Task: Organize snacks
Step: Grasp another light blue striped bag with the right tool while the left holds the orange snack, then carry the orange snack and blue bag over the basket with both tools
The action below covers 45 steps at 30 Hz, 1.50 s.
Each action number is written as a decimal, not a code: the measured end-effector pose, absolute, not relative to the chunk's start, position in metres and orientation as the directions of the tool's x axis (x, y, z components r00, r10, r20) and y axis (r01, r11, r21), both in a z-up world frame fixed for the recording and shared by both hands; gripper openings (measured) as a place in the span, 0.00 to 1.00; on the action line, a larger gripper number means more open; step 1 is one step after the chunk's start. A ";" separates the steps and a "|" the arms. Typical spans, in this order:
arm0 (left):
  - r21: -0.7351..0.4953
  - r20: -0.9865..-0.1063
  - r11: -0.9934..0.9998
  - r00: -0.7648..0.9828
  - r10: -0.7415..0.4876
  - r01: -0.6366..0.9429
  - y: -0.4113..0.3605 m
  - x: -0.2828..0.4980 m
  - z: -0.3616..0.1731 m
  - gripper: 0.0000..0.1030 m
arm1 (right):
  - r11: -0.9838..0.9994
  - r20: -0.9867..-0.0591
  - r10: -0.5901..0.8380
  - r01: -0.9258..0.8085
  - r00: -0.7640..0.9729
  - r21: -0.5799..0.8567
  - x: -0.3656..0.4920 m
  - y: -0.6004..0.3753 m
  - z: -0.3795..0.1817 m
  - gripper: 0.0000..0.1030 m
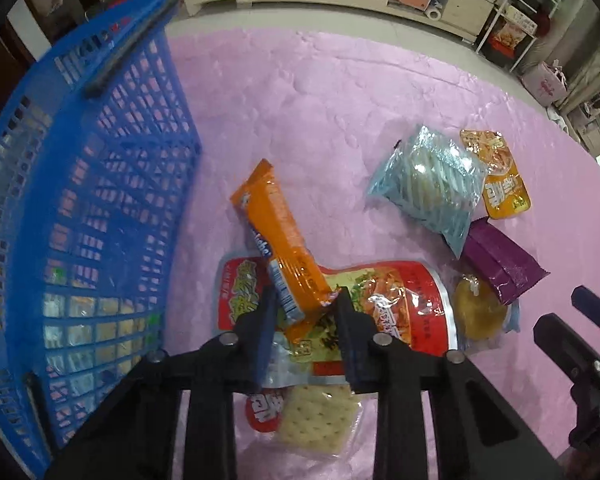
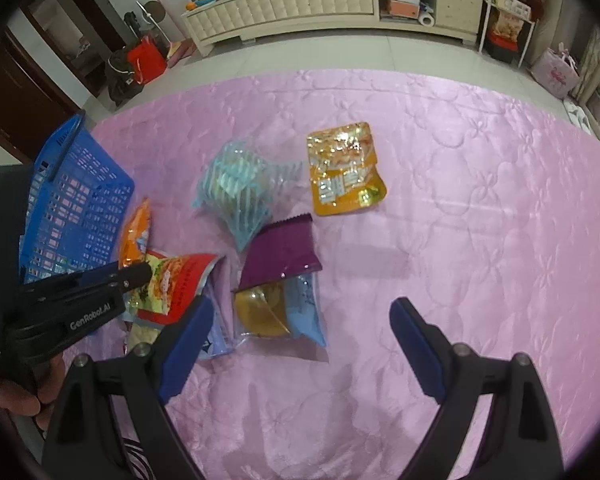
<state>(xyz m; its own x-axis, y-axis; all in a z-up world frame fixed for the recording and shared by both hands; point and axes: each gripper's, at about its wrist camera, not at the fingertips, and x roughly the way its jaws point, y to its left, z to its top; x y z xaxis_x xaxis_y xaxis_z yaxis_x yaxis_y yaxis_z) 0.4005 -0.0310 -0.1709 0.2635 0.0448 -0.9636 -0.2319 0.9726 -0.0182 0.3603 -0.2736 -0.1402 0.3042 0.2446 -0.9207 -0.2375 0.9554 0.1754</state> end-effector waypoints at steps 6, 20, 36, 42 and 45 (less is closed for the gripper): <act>-0.039 -0.951 0.982 0.308 0.021 -0.187 -0.031 0.390 -0.156 0.19 | 0.957 -0.922 0.236 -0.240 0.308 0.165 0.362 -0.271 -0.136 0.90; -0.015 -0.915 0.994 0.402 0.028 -0.105 -0.023 0.381 -0.126 0.19 | 0.918 -0.925 0.210 -0.390 0.316 0.076 0.394 -0.223 -0.133 0.90; -0.035 -0.912 0.999 0.411 -0.019 -0.031 -0.035 0.396 -0.149 0.19 | 0.730 -0.946 0.167 -0.680 0.279 -0.071 0.446 -0.173 -0.179 0.90; -0.033 -0.925 0.999 0.379 -0.016 -0.036 -0.032 0.399 -0.162 0.19 | 0.704 -0.940 0.181 -0.706 0.290 -0.082 0.449 -0.170 -0.188 0.71; -0.034 -0.924 0.999 0.383 -0.017 -0.036 -0.034 0.397 -0.162 0.19 | 0.709 -0.933 0.192 -0.700 0.305 -0.083 0.441 -0.174 -0.184 0.58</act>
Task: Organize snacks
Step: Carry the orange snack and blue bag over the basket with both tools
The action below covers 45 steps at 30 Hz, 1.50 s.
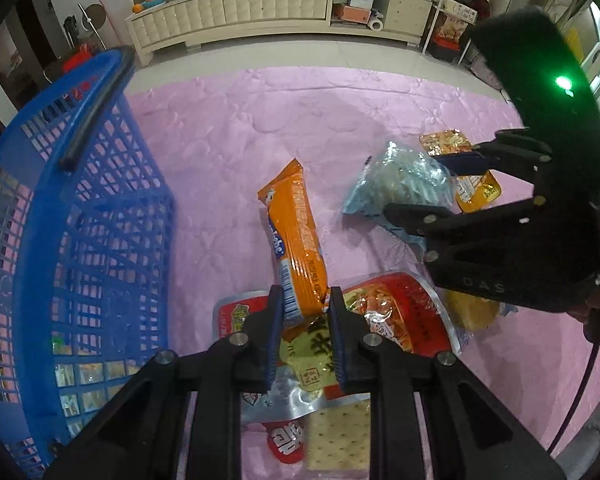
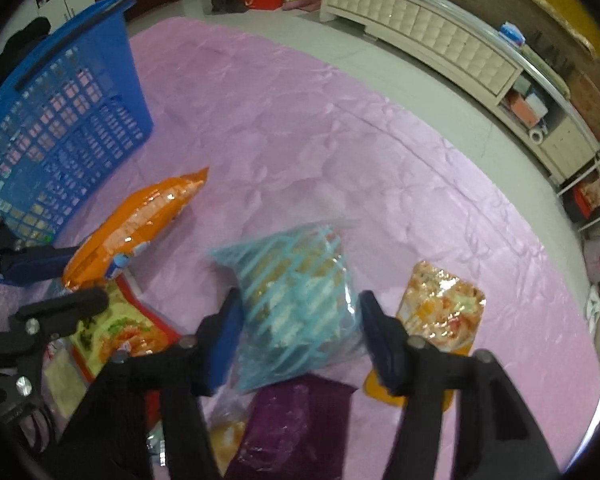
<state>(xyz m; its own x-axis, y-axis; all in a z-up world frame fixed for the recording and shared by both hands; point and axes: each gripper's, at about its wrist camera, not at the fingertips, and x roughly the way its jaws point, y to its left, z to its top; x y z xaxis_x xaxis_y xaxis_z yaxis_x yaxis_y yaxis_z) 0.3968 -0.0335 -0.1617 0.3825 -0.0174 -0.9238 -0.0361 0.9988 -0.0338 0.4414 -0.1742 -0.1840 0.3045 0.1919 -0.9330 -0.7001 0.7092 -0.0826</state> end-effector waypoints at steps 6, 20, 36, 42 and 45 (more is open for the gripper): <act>-0.047 -0.909 0.999 0.416 -0.036 -0.015 -0.043 0.384 -0.140 0.19 | 0.737 -0.930 0.170 -0.669 0.325 -0.099 0.419 -0.188 -0.153 0.58; -0.082 -0.835 0.996 0.544 -0.085 0.029 -0.043 0.301 -0.051 0.19 | 0.799 -0.878 0.198 -0.590 0.436 -0.113 0.317 -0.212 -0.035 0.58; -0.078 -0.762 0.997 0.643 -0.075 0.024 0.025 0.218 0.015 0.19 | 0.805 -0.825 0.199 -0.568 0.529 -0.170 0.246 -0.148 0.037 0.58; -0.082 -0.754 0.997 0.654 -0.054 -0.013 0.076 0.208 0.029 0.19 | 0.799 -0.818 0.223 -0.581 0.530 -0.158 0.248 -0.102 0.040 0.59; -0.076 -0.753 0.997 0.657 -0.039 -0.028 0.097 0.207 0.032 0.19 | 0.795 -0.818 0.238 -0.589 0.523 -0.145 0.255 -0.079 0.036 0.59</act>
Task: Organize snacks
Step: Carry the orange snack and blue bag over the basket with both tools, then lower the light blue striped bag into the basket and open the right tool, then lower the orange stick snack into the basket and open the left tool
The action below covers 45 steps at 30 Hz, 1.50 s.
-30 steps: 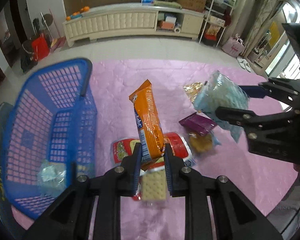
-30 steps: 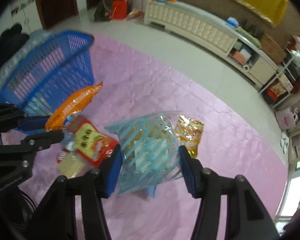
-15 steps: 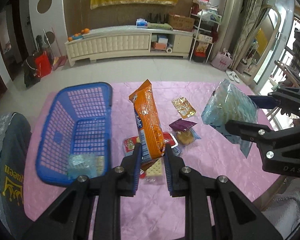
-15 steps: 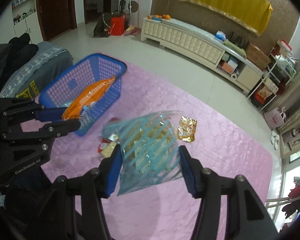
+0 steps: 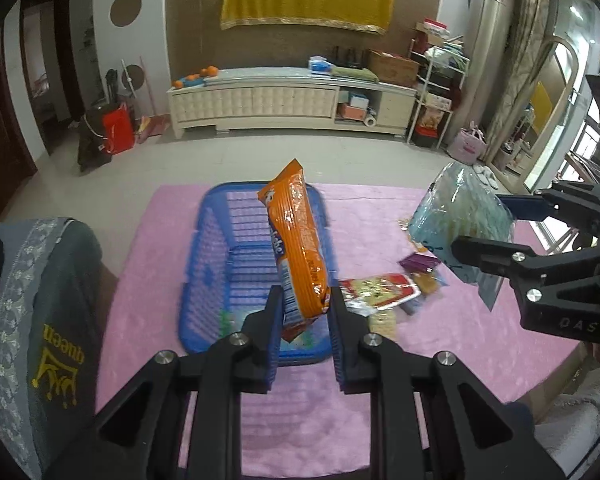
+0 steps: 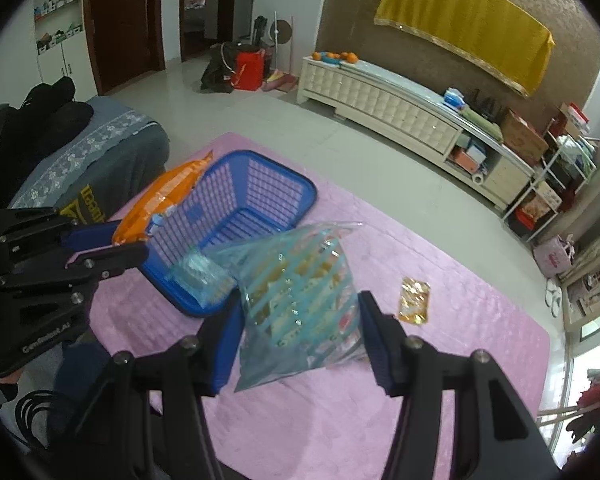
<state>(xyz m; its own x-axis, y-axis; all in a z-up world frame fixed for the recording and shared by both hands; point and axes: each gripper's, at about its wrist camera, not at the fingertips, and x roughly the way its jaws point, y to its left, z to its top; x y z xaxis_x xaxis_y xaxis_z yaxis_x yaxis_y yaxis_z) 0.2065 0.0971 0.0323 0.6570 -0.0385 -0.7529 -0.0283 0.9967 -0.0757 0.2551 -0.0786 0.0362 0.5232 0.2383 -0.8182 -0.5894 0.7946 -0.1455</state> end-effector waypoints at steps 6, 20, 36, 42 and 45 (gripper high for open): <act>-0.071 -0.762 0.996 0.647 -0.017 -0.058 0.137 0.217 0.025 0.19 | 0.782 -0.837 0.244 -0.610 0.489 -0.129 0.276 -0.034 0.014 0.59; -0.104 -0.803 0.990 0.595 -0.025 -0.098 0.194 0.261 -0.023 0.19 | 0.696 -0.902 0.177 -0.698 0.393 -0.167 0.345 0.056 -0.071 0.59; -0.094 -0.834 0.989 0.552 -0.014 -0.117 0.190 0.276 -0.037 0.19 | 0.712 -0.896 0.168 -0.679 0.411 -0.178 0.358 0.051 -0.090 0.89; -0.104 -0.832 0.990 0.554 -0.033 -0.097 0.178 0.272 -0.029 0.19 | 0.774 -0.884 0.214 -0.624 0.416 -0.106 0.341 0.018 -0.057 0.89; -0.102 -0.829 0.991 0.558 -0.039 -0.082 0.171 0.271 -0.026 0.19 | 0.801 -0.878 0.216 -0.592 0.428 -0.091 0.331 0.006 -0.046 0.89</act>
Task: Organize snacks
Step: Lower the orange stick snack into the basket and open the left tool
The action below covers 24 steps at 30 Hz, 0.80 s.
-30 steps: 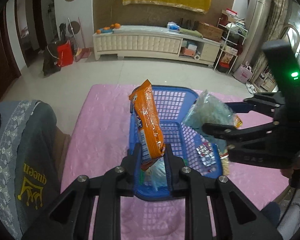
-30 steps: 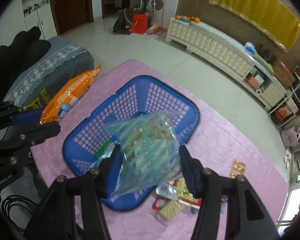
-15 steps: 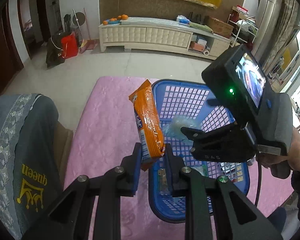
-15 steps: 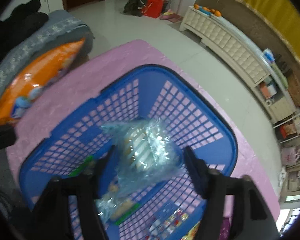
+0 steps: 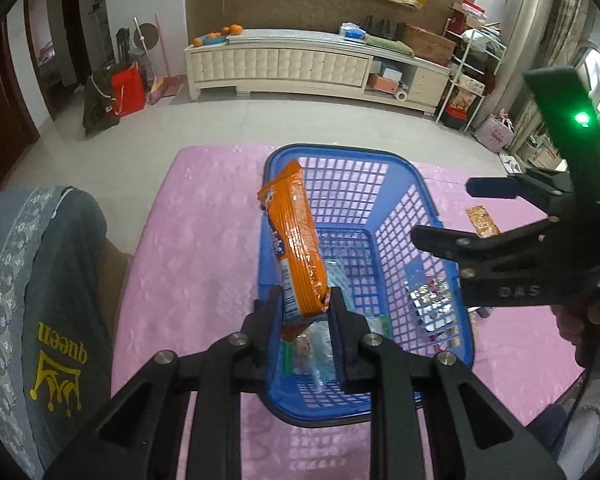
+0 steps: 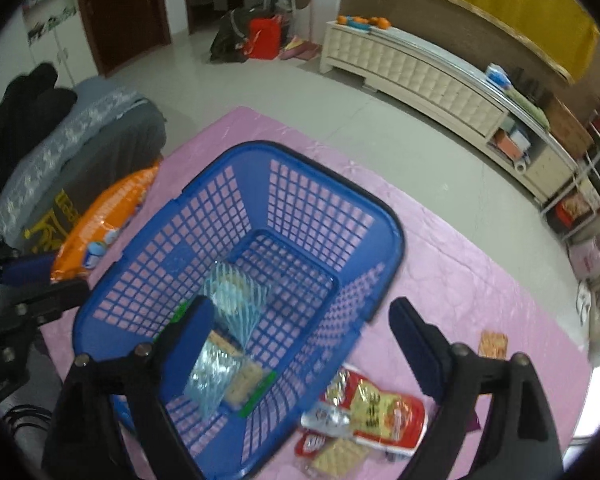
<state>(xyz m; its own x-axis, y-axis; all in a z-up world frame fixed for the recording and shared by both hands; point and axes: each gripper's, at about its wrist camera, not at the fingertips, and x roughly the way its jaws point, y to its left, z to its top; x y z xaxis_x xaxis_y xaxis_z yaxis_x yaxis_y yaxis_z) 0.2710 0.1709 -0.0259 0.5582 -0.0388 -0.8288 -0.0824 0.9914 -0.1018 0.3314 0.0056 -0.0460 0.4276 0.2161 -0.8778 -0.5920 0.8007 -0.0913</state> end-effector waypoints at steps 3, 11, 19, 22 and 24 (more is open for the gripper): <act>-0.104 -0.829 0.992 0.557 -0.050 -0.067 0.162 0.273 -0.024 0.19 | 0.827 -0.878 0.208 -0.557 0.431 -0.077 0.325 -0.008 -0.041 0.89; -0.094 -0.843 0.995 0.534 -0.070 -0.018 0.143 0.292 -0.036 0.19 | 0.881 -0.886 0.211 -0.472 0.414 -0.011 0.330 -0.040 -0.054 0.89; -0.098 -0.863 0.995 0.497 -0.093 0.016 0.119 0.322 -0.058 0.19 | 0.909 -0.887 0.213 -0.416 0.409 0.026 0.347 -0.067 -0.067 0.89; -0.104 -0.867 0.994 0.488 -0.103 0.025 0.114 0.333 -0.064 0.19 | 0.914 -0.882 0.217 -0.404 0.419 0.033 0.351 -0.075 -0.069 0.89; -0.111 -0.869 0.993 0.481 -0.116 0.038 0.110 0.339 -0.068 0.20 | 0.917 -0.880 0.220 -0.397 0.420 0.040 0.353 -0.079 -0.070 0.89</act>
